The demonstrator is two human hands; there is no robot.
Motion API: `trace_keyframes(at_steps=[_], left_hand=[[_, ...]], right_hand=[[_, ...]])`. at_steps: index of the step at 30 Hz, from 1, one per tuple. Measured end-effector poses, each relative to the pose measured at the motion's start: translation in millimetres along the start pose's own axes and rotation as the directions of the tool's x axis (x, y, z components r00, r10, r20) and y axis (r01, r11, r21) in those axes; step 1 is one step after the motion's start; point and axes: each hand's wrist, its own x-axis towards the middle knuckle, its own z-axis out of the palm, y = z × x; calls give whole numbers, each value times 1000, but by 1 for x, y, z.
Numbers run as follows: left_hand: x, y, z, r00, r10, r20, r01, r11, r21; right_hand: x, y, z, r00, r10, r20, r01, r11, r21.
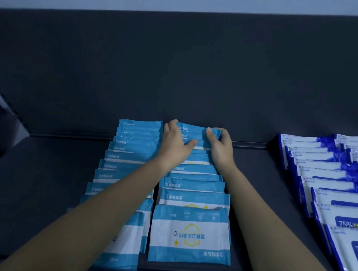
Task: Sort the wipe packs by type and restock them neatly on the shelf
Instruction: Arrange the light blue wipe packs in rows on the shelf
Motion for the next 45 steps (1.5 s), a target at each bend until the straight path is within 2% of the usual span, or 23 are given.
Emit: trace_keyframes(at_steps=[3,6,10,13,16,18,20,23,25,27,32,36,38,41,43,45], left_hand=[[-6,5,-6,992,119,30,-122,978,167],[-11,9,-19,951,215,220,-274,917,289],[-23,1,-26,874,101,476,-366,781,506],[-28,-4,-25,845,34,534,-362,773,522],[-33,4,-34,861,115,494,-400,755,520],[-44,7,-41,860,191,473,-439,749,497],[-62,5,-45,830,224,511,-489,733,472],[-93,-4,-42,783,165,600,-520,703,485],[-105,-10,-38,791,170,588,-528,675,515],[-111,-14,-36,804,197,561,-532,660,530],[-121,-12,-33,817,211,537,-531,640,555],[-134,-11,-34,853,215,475,-492,632,598],[-142,-9,-33,854,234,465,-498,624,602],[-143,-9,-41,826,305,473,-541,664,517],[-143,-8,-51,773,426,470,-626,635,453],[-147,-2,-59,732,446,515,-666,627,403]], right_hand=[[4,5,-4,996,-57,62,60,997,-50],[11,3,-7,983,-162,91,171,980,-103],[16,-2,-10,958,-264,114,286,915,-285],[16,-15,-13,921,-345,182,389,773,-501],[4,-45,-19,887,-394,240,451,631,-631],[-17,-59,-24,877,-354,324,477,564,-674],[-50,-61,-28,877,-278,393,481,527,-701],[-103,-50,-30,851,-119,512,493,516,-700],[-127,-40,-31,824,-6,567,508,451,-733],[-142,-33,-34,832,31,553,501,383,-776],[-156,-31,-34,890,113,442,395,293,-871],[-165,-35,-32,887,126,444,416,200,-887],[-167,-35,-33,888,118,445,418,198,-886],[-166,-33,-36,878,74,473,440,262,-859],[-163,-32,-41,879,-63,473,459,383,-802],[-159,-33,-48,893,-173,415,442,507,-740]])
